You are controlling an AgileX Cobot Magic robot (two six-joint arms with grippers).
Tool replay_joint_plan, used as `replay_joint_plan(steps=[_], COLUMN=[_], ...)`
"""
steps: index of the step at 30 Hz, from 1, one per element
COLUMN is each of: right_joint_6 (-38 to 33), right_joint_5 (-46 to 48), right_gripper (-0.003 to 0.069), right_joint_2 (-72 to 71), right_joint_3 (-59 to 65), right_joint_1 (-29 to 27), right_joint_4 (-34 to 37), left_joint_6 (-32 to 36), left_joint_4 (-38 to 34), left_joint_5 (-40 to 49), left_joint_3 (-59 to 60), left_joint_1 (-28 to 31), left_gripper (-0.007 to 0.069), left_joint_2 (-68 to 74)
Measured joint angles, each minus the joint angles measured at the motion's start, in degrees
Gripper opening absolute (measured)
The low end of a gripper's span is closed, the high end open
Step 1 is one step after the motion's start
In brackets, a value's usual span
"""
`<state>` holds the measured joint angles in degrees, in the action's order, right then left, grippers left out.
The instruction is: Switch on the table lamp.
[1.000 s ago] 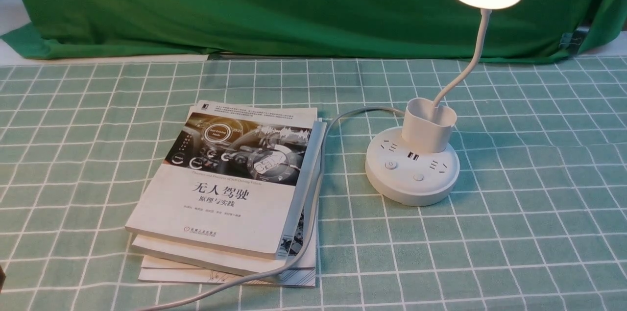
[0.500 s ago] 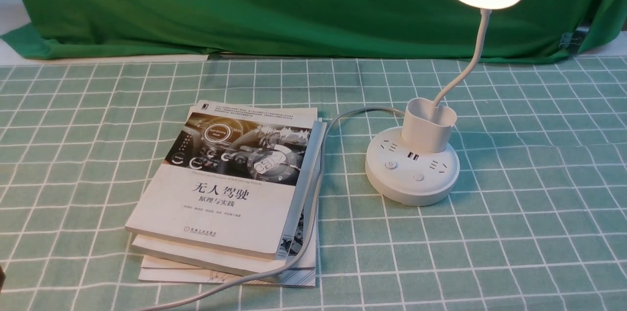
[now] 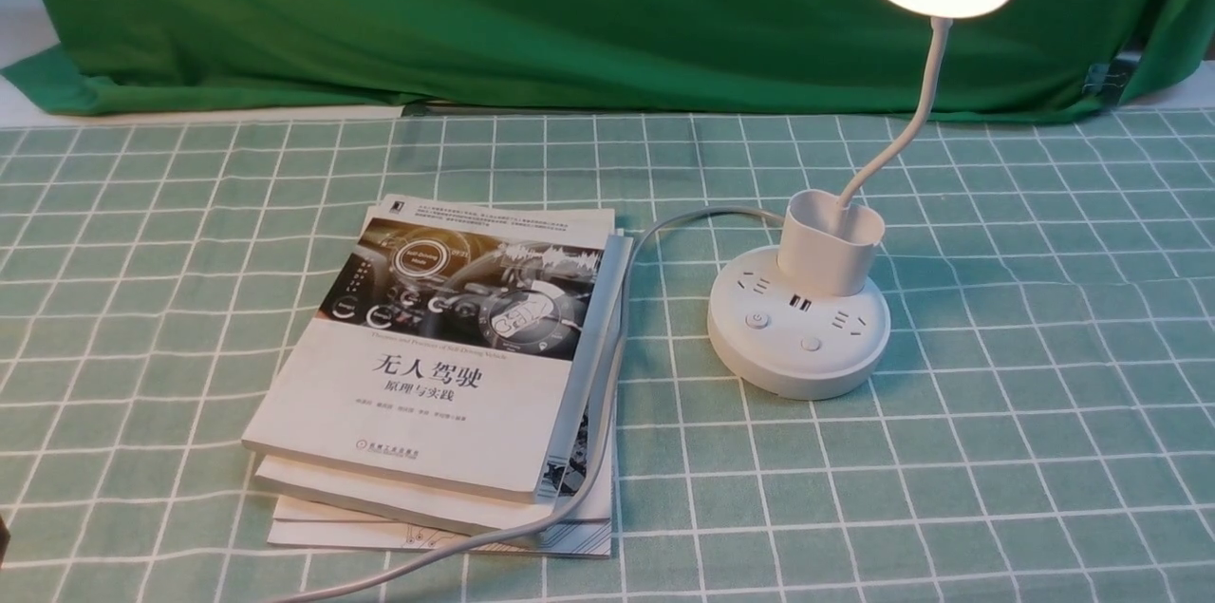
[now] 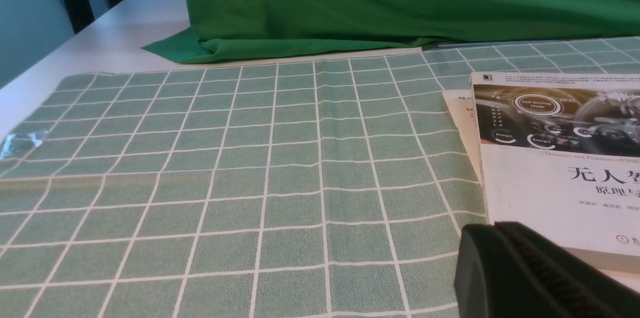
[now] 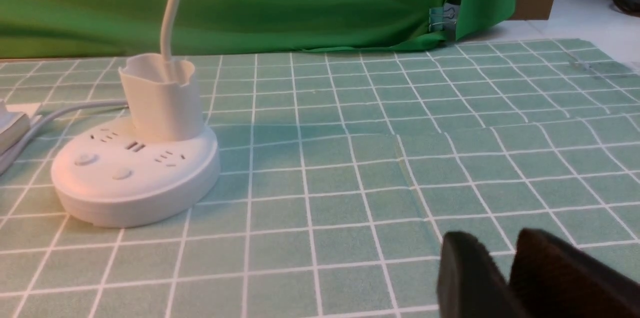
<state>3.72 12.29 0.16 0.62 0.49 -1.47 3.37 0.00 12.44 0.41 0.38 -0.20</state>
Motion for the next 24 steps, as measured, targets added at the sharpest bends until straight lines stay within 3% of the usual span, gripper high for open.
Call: replay_joint_plan(steps=[24], right_joint_6=[-0.1], right_joint_5=[0.0], right_gripper=[0.0238], right_joint_2=[0.0], right_joint_3=[0.0], right_joint_1=[0.0], right_joint_4=[0.1], left_joint_6=[0.0], left_joint_4=[0.0], left_joint_5=[0.0], left_joint_3=[0.0], left_joint_1=[0.0], left_gripper=[0.0021], left_joint_2=[0.0])
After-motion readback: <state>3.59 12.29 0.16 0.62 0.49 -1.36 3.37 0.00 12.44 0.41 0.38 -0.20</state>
